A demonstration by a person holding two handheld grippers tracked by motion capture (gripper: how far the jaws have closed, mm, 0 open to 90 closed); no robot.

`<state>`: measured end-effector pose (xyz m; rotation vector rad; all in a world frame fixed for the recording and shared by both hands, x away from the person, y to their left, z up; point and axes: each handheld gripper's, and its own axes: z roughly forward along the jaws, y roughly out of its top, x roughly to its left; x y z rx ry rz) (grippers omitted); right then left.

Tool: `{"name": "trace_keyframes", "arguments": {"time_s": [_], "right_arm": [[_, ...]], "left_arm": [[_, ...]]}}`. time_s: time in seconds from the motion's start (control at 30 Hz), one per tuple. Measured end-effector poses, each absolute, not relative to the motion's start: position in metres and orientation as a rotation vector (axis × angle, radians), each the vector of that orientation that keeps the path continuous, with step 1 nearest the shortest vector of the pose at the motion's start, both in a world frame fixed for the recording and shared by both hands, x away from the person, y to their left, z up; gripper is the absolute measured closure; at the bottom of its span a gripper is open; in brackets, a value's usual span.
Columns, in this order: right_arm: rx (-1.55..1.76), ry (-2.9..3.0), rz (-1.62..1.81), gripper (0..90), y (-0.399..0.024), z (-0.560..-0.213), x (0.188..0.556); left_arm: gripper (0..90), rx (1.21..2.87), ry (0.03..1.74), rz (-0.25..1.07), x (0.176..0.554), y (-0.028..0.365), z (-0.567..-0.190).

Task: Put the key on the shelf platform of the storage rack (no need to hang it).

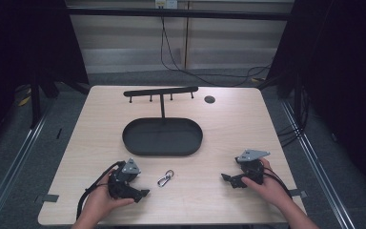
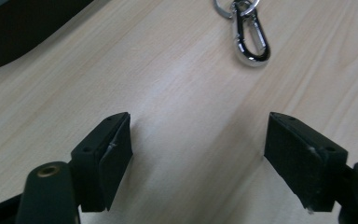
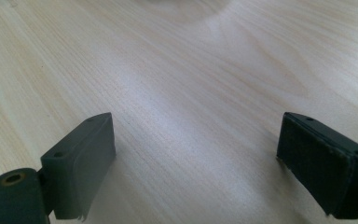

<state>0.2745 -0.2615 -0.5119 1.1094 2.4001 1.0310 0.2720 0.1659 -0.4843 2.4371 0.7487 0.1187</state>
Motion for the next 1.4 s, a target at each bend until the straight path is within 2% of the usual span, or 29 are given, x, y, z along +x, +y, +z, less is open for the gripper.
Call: {"name": "trace_keyframes", "arguments": {"time_s": [0.2, 0.7, 1.4], "right_arm": [[1.110, 2.400, 1.031, 10.6, -0.261, -0.512, 0.274], [1.110, 2.400, 1.031, 10.6, -0.261, -0.512, 0.274], [1.109, 2.400, 1.031, 10.6, -0.261, -0.512, 0.275]], "left_arm": [[26.9, 2.466, 0.771, 0.053, 0.276, 0.163, -0.476], [28.4, 2.568, 0.776, -0.032, 0.278, 0.140, -0.463], [32.9, 2.629, 0.780, -0.059, 0.292, 0.113, -0.451]]}}
